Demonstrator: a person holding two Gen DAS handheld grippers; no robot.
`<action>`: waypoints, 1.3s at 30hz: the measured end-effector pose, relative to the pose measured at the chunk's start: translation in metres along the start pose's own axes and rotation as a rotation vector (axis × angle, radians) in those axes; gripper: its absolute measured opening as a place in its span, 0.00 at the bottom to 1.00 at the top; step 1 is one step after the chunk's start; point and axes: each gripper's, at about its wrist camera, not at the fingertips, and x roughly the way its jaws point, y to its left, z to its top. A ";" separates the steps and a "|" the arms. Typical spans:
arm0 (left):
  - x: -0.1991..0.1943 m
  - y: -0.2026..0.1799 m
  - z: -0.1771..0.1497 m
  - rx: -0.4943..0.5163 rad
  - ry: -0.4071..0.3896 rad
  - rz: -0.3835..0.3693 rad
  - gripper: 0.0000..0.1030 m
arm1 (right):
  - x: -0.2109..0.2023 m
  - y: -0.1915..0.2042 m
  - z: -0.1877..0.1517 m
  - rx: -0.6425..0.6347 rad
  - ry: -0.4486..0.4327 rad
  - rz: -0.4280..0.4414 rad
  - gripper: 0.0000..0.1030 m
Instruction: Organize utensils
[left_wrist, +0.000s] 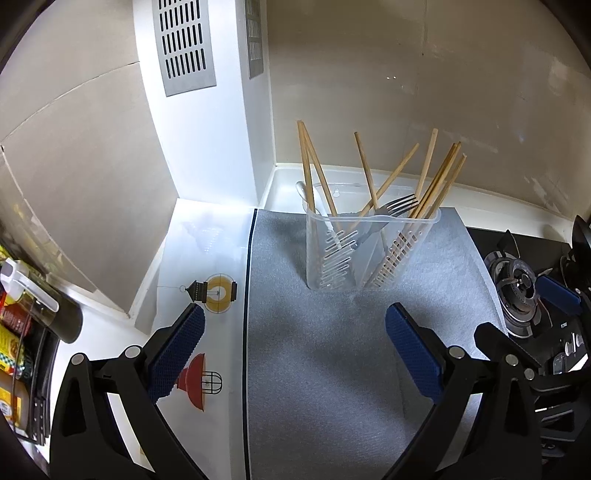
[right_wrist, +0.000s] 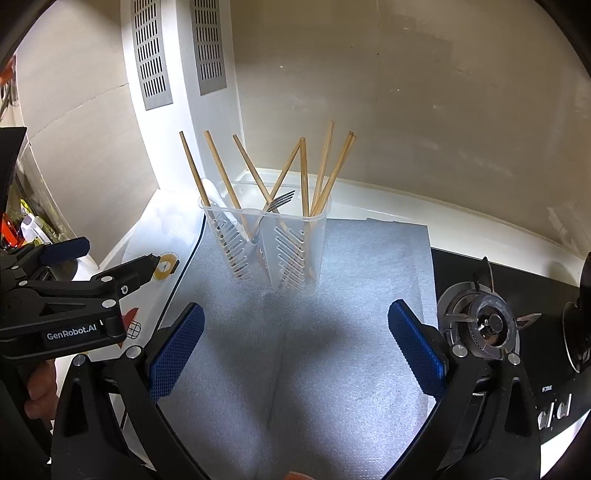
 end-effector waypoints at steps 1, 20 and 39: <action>0.000 0.000 0.000 0.000 0.000 0.002 0.93 | 0.000 0.000 0.000 -0.002 -0.001 0.002 0.95; -0.002 -0.005 0.001 0.023 -0.006 0.030 0.93 | -0.001 -0.002 -0.001 -0.004 -0.001 0.003 0.95; -0.003 -0.005 0.003 0.045 -0.003 0.037 0.93 | -0.003 -0.004 0.001 -0.001 -0.005 0.003 0.95</action>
